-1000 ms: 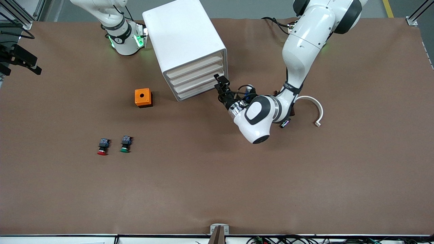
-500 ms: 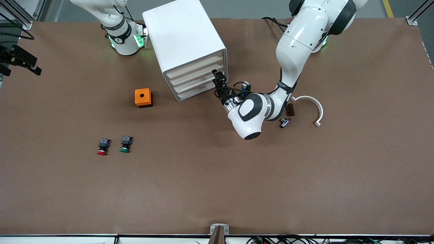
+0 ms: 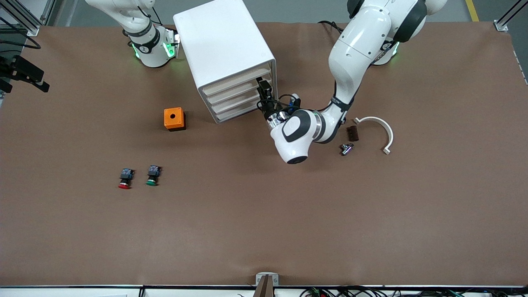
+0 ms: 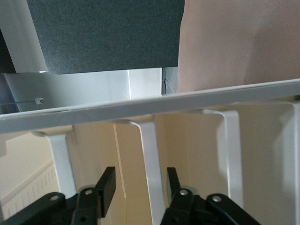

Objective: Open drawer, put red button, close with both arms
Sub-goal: 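Grasp the top drawer handle with the left gripper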

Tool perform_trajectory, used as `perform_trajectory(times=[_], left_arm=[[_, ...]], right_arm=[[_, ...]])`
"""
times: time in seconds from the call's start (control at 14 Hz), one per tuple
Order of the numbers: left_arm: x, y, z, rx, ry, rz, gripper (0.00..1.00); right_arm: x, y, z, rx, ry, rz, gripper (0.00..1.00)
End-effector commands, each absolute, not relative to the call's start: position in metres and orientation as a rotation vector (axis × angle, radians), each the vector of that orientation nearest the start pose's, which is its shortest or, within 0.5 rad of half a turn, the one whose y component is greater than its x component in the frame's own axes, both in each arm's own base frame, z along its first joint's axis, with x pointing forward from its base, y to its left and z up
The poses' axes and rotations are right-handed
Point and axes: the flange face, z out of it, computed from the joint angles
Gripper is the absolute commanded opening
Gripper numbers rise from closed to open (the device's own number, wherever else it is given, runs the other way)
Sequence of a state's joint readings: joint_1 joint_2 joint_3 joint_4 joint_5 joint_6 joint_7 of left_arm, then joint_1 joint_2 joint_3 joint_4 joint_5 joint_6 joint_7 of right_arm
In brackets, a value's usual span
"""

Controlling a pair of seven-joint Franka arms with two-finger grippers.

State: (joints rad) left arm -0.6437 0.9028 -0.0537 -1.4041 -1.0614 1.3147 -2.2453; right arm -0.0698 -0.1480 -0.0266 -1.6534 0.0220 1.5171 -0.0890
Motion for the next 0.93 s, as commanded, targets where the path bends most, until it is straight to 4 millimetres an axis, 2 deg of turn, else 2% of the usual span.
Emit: perform_trajectory(times=[0.0, 0.14, 0.29, 0.5, 0.57, 0.71, 0.79, 0.86], left_arm=[[0.422, -0.492, 0.181, -1.132, -1.551, 1.407, 0.46], [0.421, -0.491, 0.176, -1.122, -1.550, 1.403, 0.35], [0.420, -0.492, 0.174, -1.119, -1.548, 1.405, 0.23], [0.420, -0.491, 0.174, -1.117, -1.549, 1.408, 0.12], [0.420, -0.491, 0.173, -1.115, -1.549, 1.407, 0.10], [0.424, -0.490, 0.175, -1.111, -1.553, 1.419, 0.10], [0.427, -0.488, 0.176, -1.110, -1.556, 1.427, 0.10], [0.431, -0.485, 0.177, -1.109, -1.563, 1.432, 0.10]], right_arm=[[0.504, -0.049, 0.663, -3.131, -0.004, -0.026, 1.00], [0.511, -0.050, 0.652, -3.134, -0.005, 0.011, 1.00], [0.512, -0.051, 0.650, -3.135, -0.008, 0.023, 1.00], [0.513, -0.046, 0.650, -3.137, -0.017, 0.014, 1.00], [0.516, -0.048, 0.647, -3.136, -0.012, 0.016, 1.00], [0.535, -0.045, 0.618, -3.127, -0.022, 0.084, 1.00], [0.538, -0.045, 0.613, -3.119, -0.024, 0.103, 1.00], [0.538, -0.044, 0.617, -3.120, -0.029, 0.091, 1.00]])
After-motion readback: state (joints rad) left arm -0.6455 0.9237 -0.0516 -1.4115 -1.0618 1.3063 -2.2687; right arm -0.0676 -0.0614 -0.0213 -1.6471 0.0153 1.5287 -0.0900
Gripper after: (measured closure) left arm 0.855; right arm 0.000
